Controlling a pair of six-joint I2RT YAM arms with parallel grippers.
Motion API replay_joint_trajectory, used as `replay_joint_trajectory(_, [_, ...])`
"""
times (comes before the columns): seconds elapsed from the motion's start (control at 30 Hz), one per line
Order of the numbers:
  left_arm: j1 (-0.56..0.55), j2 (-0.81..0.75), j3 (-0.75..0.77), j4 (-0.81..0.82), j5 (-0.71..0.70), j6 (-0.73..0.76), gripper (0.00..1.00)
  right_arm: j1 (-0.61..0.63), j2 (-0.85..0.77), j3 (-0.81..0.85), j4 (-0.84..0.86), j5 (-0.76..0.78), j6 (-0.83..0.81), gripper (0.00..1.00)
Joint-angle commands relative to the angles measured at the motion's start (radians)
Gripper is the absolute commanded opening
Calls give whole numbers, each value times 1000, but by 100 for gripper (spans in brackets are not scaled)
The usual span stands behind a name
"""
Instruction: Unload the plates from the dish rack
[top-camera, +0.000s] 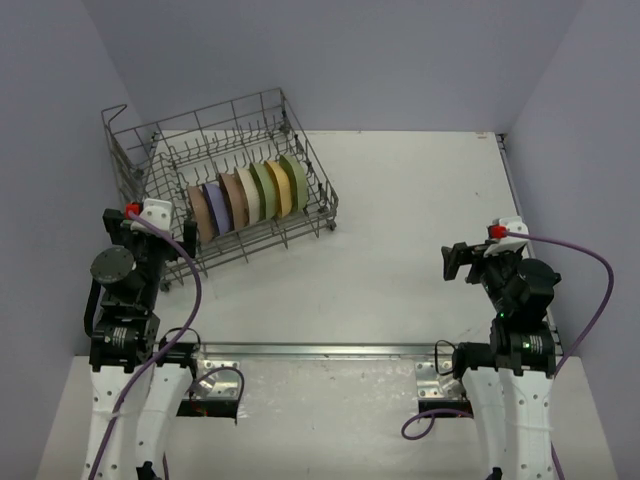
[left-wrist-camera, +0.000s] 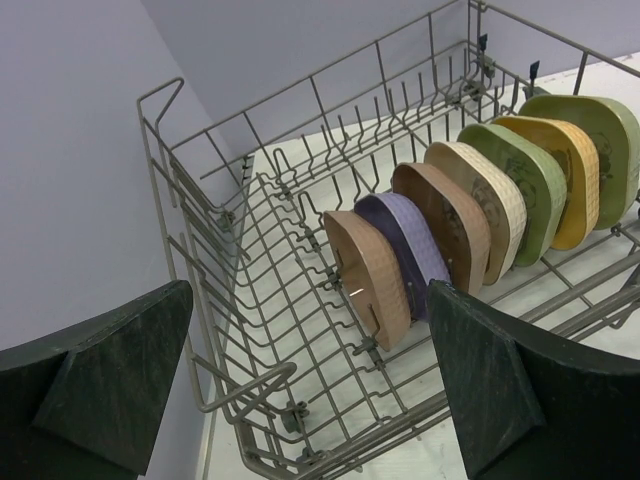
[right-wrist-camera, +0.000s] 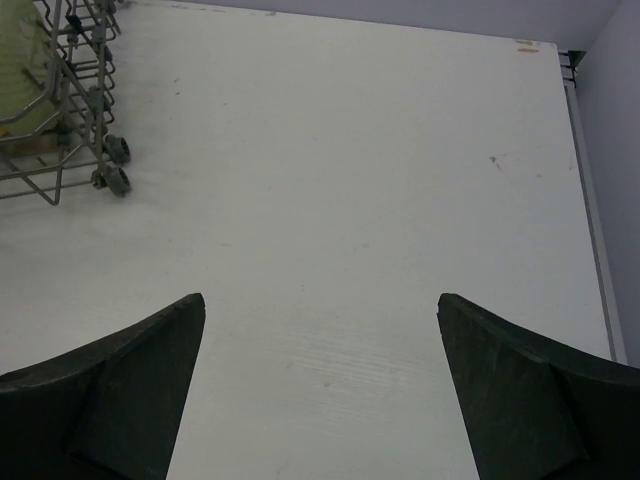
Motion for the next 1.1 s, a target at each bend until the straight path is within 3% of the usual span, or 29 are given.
replay_joint_trajectory(0.0, [-8, 19, 37, 8, 32, -12, 100, -4, 6, 5, 29, -5, -9, 99])
replay_joint_trajectory(0.23, [-8, 81, 101, -32, 104, -17, 100, -4, 24, 1, 37, -31, 11, 99])
replay_joint_trajectory(0.6, [-8, 536, 460, -240, 239, -242, 100, -4, 193, 68, 59, -78, 60, 99])
replay_joint_trajectory(0.9, [4, 698, 525, -234, 220, -402, 85, -4, 249, 89, 78, -114, 100, 99])
replay_joint_trajectory(1.07, [143, 807, 545, -264, 344, -518, 74, -4, 257, 93, 76, -123, 101, 99])
